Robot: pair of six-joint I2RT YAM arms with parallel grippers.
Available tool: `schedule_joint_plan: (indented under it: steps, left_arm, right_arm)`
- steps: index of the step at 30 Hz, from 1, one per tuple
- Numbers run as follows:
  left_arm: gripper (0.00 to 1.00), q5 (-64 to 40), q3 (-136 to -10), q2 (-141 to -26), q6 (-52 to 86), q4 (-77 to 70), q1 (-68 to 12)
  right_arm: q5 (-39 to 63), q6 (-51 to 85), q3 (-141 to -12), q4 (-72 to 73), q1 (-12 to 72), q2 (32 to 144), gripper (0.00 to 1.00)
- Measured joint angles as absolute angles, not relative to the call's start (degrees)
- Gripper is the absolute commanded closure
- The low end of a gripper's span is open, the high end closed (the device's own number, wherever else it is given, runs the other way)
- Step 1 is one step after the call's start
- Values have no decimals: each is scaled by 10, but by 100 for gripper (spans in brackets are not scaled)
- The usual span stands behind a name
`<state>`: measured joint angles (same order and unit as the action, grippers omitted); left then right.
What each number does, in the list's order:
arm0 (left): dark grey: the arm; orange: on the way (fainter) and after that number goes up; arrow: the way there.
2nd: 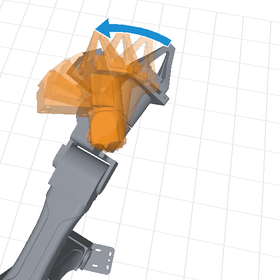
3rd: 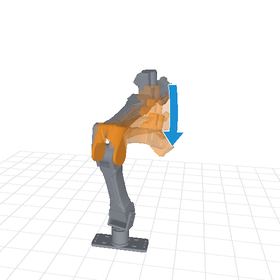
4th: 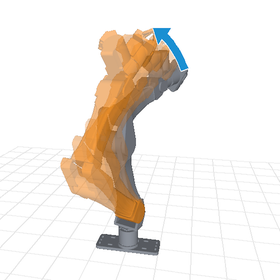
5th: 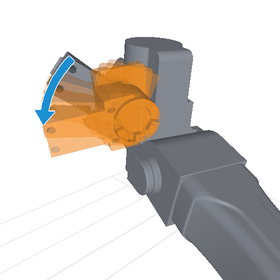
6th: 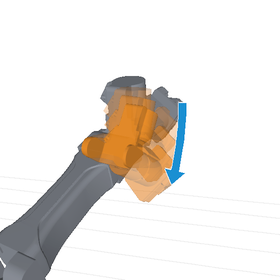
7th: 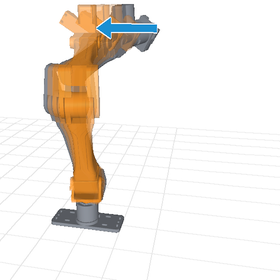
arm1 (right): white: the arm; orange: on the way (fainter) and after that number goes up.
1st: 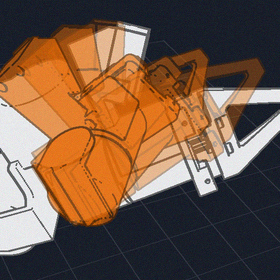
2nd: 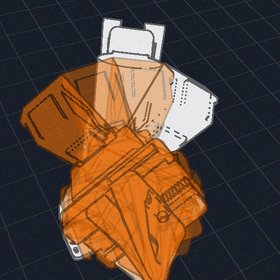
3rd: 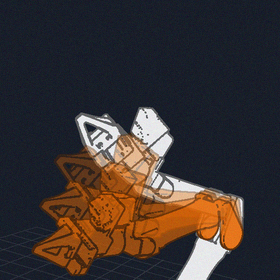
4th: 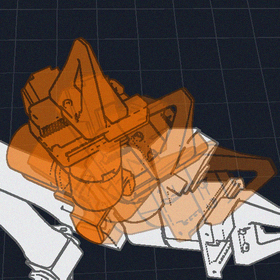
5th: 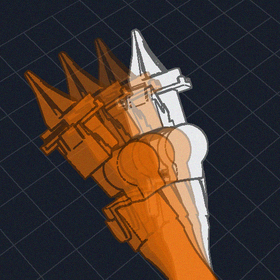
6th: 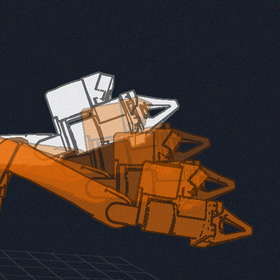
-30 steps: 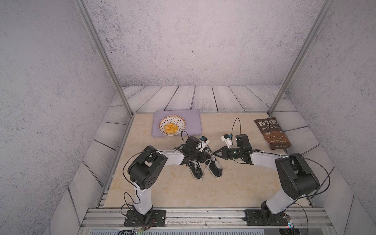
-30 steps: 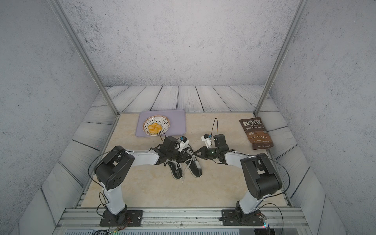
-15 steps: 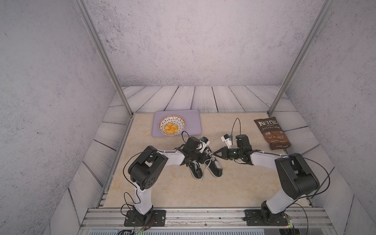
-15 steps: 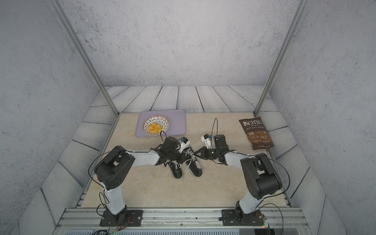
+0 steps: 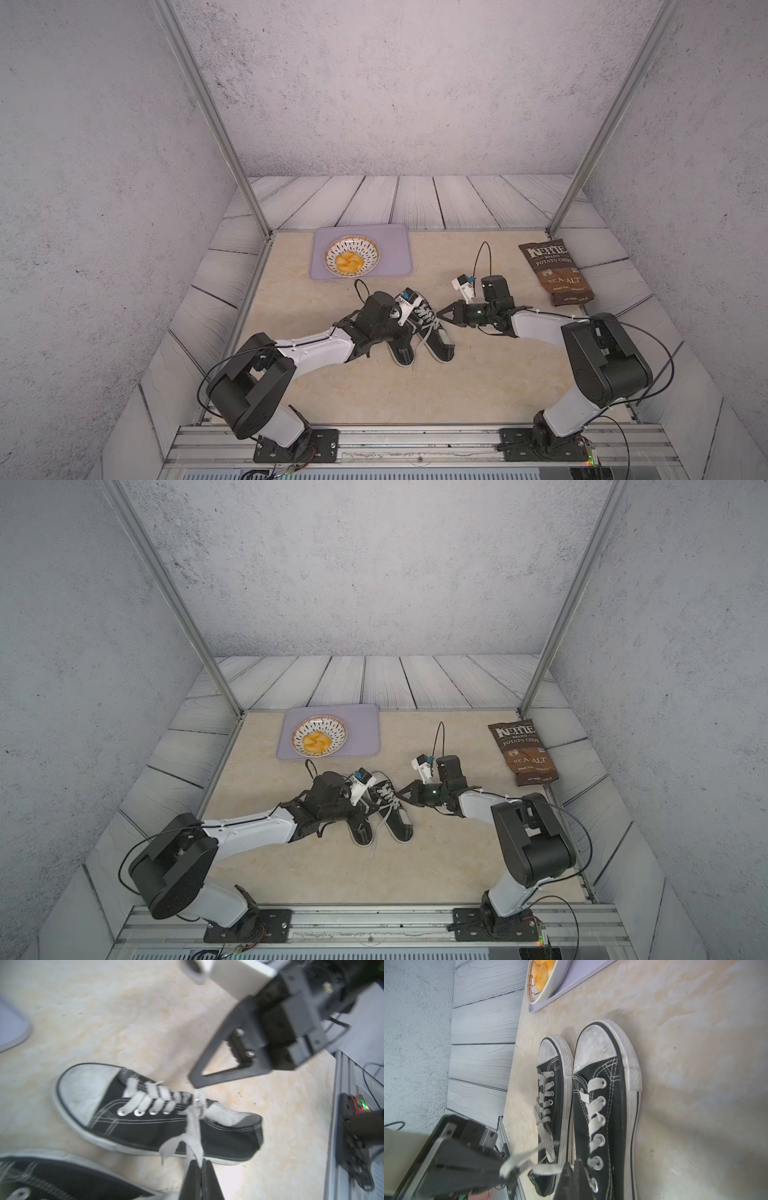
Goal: Tie the shoes
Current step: Wrap the shoelace around the shoelace.
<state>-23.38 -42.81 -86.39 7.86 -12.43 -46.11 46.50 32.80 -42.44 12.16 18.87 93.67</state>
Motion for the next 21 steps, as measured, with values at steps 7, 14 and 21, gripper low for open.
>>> schedule_joint_plan:
  steps: [7, 14, 21]
  left_arm:
    - [99, -258, -580, -939, -18, -54, -564]
    - [42, -250, -643, -1011, -66, -22, -583]
    - [29, -210, -582, -978, -23, -44, -569]
  right_arm:
    - [465, 321, -429, 113, 189, 949, 100]
    - [465, 314, -436, 107, 189, 955, 100]
    - [467, 312, -437, 107, 189, 957, 100]
